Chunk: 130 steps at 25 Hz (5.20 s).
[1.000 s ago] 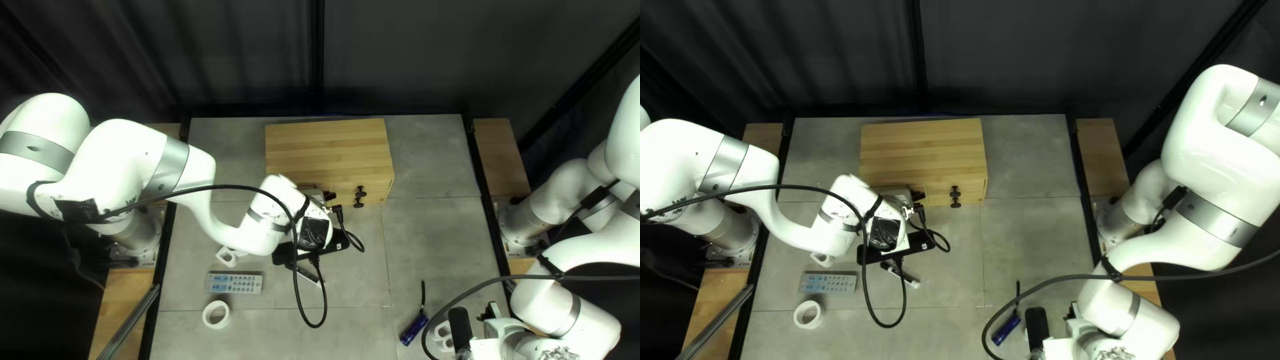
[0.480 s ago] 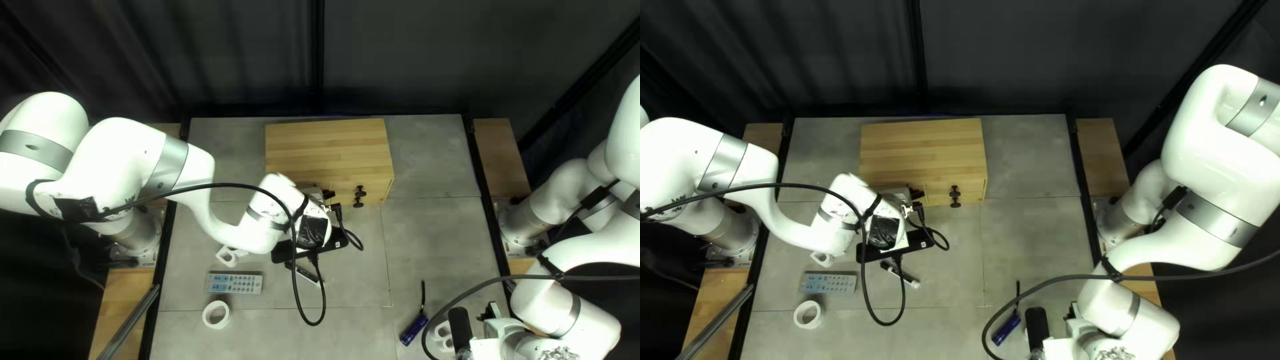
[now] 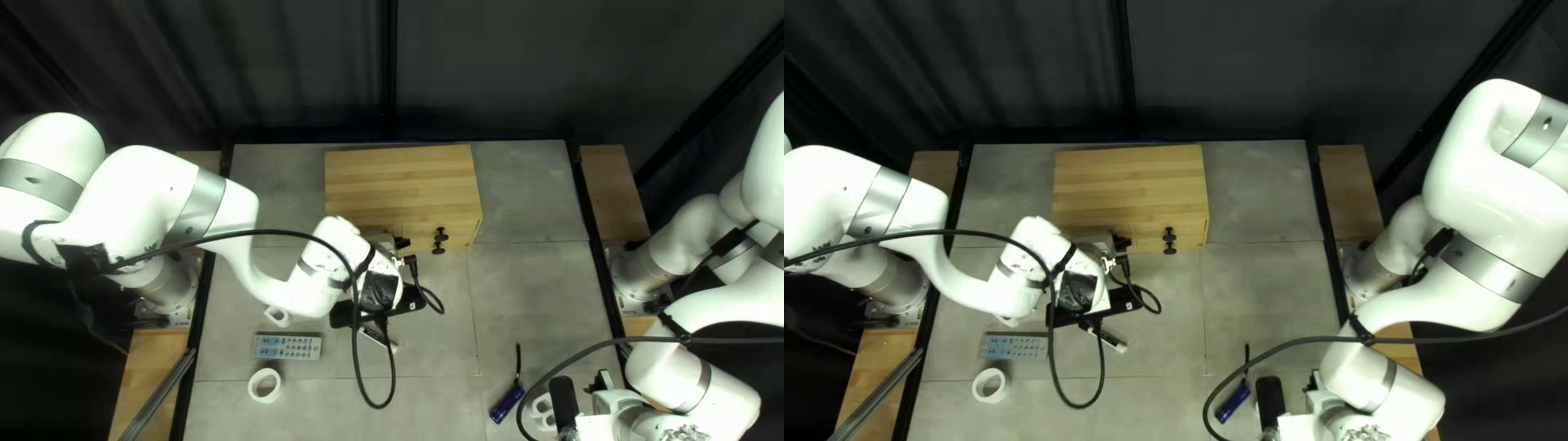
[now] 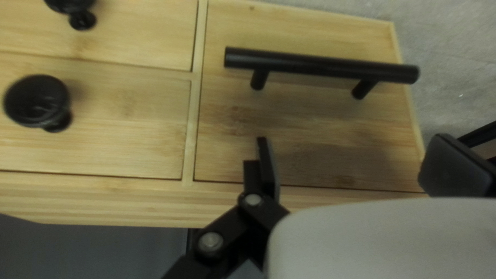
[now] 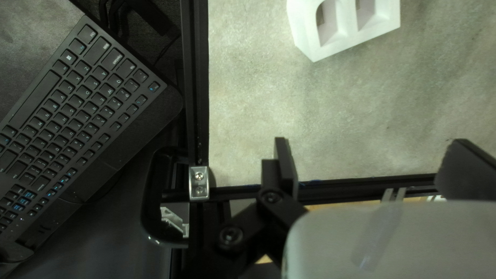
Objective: Open drawers and place objects into drawer and close
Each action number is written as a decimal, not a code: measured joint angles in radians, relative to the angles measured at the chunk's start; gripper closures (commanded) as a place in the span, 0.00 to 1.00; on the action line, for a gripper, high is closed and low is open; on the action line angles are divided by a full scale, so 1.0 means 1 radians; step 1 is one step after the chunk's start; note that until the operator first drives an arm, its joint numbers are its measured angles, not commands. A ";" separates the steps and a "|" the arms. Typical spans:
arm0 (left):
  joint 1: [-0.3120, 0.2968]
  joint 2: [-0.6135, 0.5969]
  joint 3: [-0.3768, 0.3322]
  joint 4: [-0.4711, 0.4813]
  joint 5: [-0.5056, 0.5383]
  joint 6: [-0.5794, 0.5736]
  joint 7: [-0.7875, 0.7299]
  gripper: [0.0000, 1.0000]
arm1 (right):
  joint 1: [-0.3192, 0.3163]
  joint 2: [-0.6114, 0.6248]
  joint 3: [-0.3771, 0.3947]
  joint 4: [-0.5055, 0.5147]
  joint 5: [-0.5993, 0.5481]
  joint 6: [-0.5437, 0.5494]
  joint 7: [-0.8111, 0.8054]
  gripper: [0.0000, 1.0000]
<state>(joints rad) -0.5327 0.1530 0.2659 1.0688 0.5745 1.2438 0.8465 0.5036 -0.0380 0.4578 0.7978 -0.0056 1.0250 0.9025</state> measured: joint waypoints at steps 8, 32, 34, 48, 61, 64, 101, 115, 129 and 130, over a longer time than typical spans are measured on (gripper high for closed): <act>-0.035 -0.164 -0.033 -0.007 -0.112 0.119 0.009 0.00 | 0.000 0.000 0.000 0.000 0.000 0.000 0.000 0.00; -0.049 -0.484 -0.147 -0.136 -0.472 0.416 -0.713 0.00 | 0.000 0.000 0.000 0.000 0.000 0.000 0.000 0.00; -0.081 -0.452 -0.185 -0.132 -0.501 0.389 -0.750 0.00 | 0.000 0.000 0.000 0.000 0.000 0.000 0.000 0.00; -0.316 -0.156 -0.439 -0.009 -0.569 0.225 -0.844 0.00 | 0.000 0.000 0.000 0.000 0.000 0.000 0.000 0.00; -0.341 -0.139 -0.464 -0.015 -0.595 0.196 -0.854 0.00 | 0.000 0.000 0.000 0.000 0.000 0.000 0.000 0.00; -0.341 -0.139 -0.464 -0.015 -0.595 0.196 -0.854 0.00 | 0.000 0.000 0.000 0.000 0.000 0.000 0.000 0.00; -0.341 -0.139 -0.464 -0.015 -0.595 0.196 -0.854 0.00 | -0.152 -0.209 -0.234 0.079 -0.218 0.237 -0.849 0.00; -0.341 -0.139 -0.464 -0.015 -0.595 0.196 -0.854 0.00 | -0.135 -0.265 -0.238 0.016 -0.374 0.173 -1.104 0.00; -0.341 -0.139 -0.464 -0.015 -0.595 0.196 -0.854 0.00 | -0.166 -0.091 -0.262 0.090 -0.655 0.228 -1.425 0.00; -0.341 -0.139 -0.464 -0.015 -0.595 0.196 -0.854 0.00 | -0.169 -0.076 -0.261 0.098 -0.659 0.240 -1.414 0.00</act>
<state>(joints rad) -0.8736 0.0138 -0.1985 1.0540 -0.0207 1.4397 -0.0079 0.3346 -0.1143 0.1969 0.8963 -0.6650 1.2654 -0.5112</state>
